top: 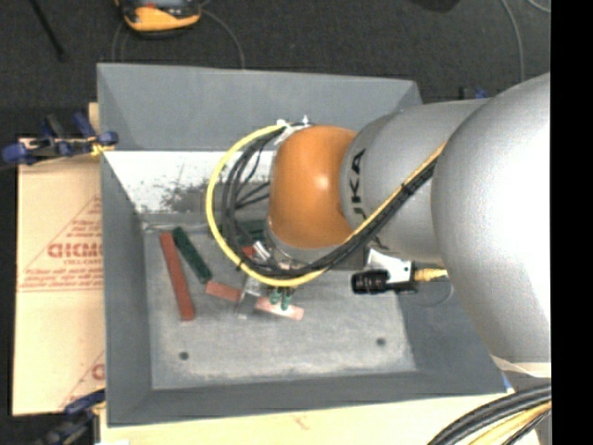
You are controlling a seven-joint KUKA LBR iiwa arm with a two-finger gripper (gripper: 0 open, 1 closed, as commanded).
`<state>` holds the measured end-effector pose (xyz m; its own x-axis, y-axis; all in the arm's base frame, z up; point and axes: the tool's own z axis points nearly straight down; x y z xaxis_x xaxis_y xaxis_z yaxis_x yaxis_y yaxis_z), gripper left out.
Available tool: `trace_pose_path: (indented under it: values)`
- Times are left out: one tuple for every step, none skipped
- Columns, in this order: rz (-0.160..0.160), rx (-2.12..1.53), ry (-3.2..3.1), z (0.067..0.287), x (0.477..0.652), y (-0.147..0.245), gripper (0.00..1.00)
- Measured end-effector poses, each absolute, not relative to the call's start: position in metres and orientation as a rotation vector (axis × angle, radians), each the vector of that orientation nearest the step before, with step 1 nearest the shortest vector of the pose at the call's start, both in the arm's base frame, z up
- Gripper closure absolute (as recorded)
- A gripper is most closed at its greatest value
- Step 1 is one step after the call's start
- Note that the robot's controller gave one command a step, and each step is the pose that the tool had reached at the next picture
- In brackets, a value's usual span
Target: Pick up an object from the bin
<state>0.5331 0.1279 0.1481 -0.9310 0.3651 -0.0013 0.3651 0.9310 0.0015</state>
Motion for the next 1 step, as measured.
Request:
trace_pose_path:
  values:
    - [0.003,0.581,3.084,0.1582,0.5331,0.1277,1.0]
